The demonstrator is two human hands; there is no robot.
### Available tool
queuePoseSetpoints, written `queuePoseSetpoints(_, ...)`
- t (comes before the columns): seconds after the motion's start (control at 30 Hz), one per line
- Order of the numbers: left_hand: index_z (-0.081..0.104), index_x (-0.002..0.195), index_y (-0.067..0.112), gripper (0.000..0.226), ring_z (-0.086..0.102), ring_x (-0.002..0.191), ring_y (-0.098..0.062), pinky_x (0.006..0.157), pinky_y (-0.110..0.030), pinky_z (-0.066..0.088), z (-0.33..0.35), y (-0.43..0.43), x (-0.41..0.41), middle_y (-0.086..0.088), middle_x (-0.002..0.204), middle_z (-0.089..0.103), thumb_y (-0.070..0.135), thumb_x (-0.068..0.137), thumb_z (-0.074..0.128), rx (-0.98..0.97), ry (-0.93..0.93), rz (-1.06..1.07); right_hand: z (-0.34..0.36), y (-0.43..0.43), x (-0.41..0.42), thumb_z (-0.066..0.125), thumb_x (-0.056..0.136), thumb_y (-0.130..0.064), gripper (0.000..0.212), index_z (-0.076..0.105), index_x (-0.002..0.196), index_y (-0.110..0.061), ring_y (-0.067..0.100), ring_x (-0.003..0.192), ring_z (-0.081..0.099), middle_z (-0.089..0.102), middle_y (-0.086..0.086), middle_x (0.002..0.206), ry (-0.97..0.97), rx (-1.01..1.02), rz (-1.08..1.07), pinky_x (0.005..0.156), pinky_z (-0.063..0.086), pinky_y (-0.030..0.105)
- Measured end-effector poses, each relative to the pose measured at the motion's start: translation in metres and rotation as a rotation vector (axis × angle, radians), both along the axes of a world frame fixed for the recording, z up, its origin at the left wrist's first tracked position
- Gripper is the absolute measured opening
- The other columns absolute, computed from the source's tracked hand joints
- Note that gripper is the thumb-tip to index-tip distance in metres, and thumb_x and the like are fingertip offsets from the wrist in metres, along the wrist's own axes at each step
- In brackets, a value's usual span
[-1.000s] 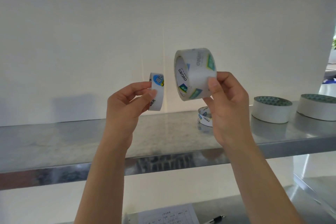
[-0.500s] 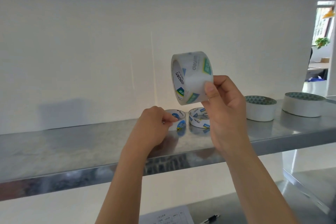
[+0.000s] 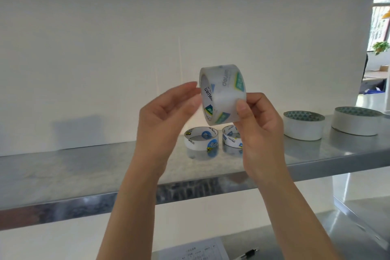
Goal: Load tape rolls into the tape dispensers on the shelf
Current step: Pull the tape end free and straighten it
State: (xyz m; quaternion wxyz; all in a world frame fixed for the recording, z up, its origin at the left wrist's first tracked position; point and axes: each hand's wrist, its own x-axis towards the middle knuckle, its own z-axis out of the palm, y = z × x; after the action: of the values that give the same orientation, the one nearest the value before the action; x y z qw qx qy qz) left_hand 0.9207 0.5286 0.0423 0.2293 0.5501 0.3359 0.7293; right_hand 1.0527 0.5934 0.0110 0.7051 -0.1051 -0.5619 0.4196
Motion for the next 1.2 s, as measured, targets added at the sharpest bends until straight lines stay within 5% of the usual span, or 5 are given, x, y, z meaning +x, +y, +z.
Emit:
queuePoseSetpoints(0.2, 0.071, 0.086, 0.004, 0.014, 0.072, 0.072, -0.012, 0.065, -0.019, 0.053, -0.010, 0.004, 0.015, -0.002, 0.078, 0.076, -0.004, 0.075, 0.069, -0.043, 0.059, 0.001, -0.004, -0.006, -0.004, 0.054, 0.093, -0.010, 0.008, 0.060, 0.088, -0.011, 0.007, 0.069, 0.061, 0.066, -0.006, 0.077, -0.018, 0.026, 0.007, 0.064, 0.048, 0.020)
queuePoseSetpoints(0.67, 0.070, 0.086, 0.004, 0.013, 0.071, 0.071, -0.009, 0.068, -0.017, 0.053, -0.009, -0.010, -0.003, 0.001, 0.076, 0.076, -0.005, 0.076, 0.067, -0.012, 0.100, 0.058, -0.001, -0.019, -0.019, 0.058, 0.091, -0.008, 0.004, 0.060, 0.090, -0.005, 0.012, 0.071, 0.063, 0.067, 0.002, 0.078, -0.018, -0.013, 0.114, 0.064, 0.051, 0.025)
queuePoseSetpoints(0.77, 0.070, 0.086, 0.004, 0.013, 0.071, 0.072, -0.009, 0.067, -0.015, 0.052, -0.009, -0.027, -0.017, 0.002, 0.075, 0.076, -0.004, 0.077, 0.067, -0.016, 0.102, 0.132, -0.002, -0.026, -0.037, 0.059, 0.087, -0.017, 0.010, 0.062, 0.090, -0.009, 0.018, 0.076, 0.062, 0.067, 0.004, 0.081, -0.052, -0.023, 0.163, 0.071, 0.052, 0.039)
queuePoseSetpoints(0.87, 0.070, 0.086, 0.005, 0.012, 0.071, 0.071, -0.007, 0.066, -0.015, 0.052, -0.010, -0.052, -0.038, 0.002, 0.074, 0.075, 0.001, 0.075, 0.069, -0.028, 0.119, 0.251, -0.002, -0.040, -0.064, 0.060, 0.088, -0.014, 0.009, 0.062, 0.090, -0.006, 0.010, 0.073, 0.061, 0.067, 0.001, 0.079, -0.060, -0.005, 0.250, 0.069, 0.048, 0.024)
queuePoseSetpoints(1.2, 0.070, 0.085, 0.009, 0.011, 0.071, 0.074, -0.009, 0.069, -0.018, 0.055, -0.020, -0.205, -0.112, 0.004, 0.076, 0.075, 0.006, 0.075, 0.067, -0.094, 0.098, 0.734, -0.009, -0.148, -0.184, 0.060, 0.089, -0.008, 0.009, 0.063, 0.085, -0.015, 0.006, 0.073, 0.064, 0.068, -0.009, 0.077, -0.129, 0.062, 0.716, 0.067, 0.048, 0.017)
